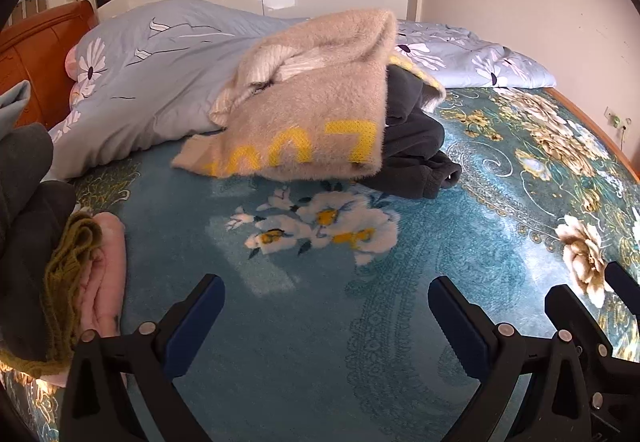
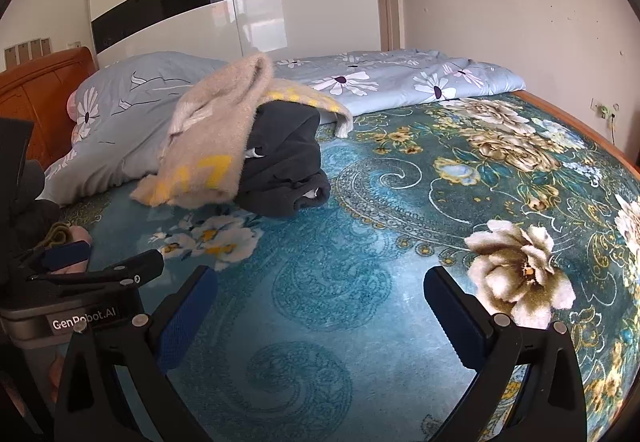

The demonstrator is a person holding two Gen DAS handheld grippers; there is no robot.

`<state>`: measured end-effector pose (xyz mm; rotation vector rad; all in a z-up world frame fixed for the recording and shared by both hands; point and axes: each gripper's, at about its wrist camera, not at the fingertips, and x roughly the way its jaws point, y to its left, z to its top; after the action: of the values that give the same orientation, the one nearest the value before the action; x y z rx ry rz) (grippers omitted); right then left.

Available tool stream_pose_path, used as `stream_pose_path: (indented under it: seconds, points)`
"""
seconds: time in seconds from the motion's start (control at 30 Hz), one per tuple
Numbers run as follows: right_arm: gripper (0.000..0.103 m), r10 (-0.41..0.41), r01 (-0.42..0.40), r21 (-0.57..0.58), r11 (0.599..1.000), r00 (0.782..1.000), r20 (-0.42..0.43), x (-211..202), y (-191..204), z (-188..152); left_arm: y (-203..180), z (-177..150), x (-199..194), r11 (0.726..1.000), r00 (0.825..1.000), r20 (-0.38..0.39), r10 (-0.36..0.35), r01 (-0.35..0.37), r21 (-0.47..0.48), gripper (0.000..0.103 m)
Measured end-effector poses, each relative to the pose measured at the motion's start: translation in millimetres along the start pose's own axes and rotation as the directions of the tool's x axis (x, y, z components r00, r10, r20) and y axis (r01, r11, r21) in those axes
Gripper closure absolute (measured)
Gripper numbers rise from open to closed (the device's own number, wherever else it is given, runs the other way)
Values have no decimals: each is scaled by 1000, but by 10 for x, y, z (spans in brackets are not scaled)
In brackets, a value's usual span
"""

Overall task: Fold clothes
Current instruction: 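Move both tools toward the beige sweater lying on the dark garment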

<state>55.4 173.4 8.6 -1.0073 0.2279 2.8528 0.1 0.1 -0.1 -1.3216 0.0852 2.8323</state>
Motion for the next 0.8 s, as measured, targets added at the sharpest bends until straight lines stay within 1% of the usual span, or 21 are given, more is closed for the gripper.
stream_pose_path:
  seconds: [0.23, 0.3, 0.47, 0.7, 0.8]
  points:
    - [0, 12, -12, 3, 1000, 1000, -14, -4, -9, -4, -55, -85, -13, 1000, 1000, 6, 16, -16, -2, 0]
    - [0, 16, -16, 5, 1000, 1000, -18, -5, -11, -5, -73, -49, -9, 1000, 1000, -17, 2, -2, -2, 0]
    - [0, 25, -25, 7, 1000, 999, -28, -8, -18, -7, -74, 3, -6, 1000, 999, -41, 0, 0, -1, 0]
    - [0, 37, -35, 29, 999, 998, -46, 15, -65, -4, -110, 6, 17, 1000, 999, -50, 20, -20, 1, 0]
    - [0, 42, -40, 40, 998, 998, -54, 29, -90, -2, -129, 15, 23, 1000, 999, -51, 16, -15, 6, 0]
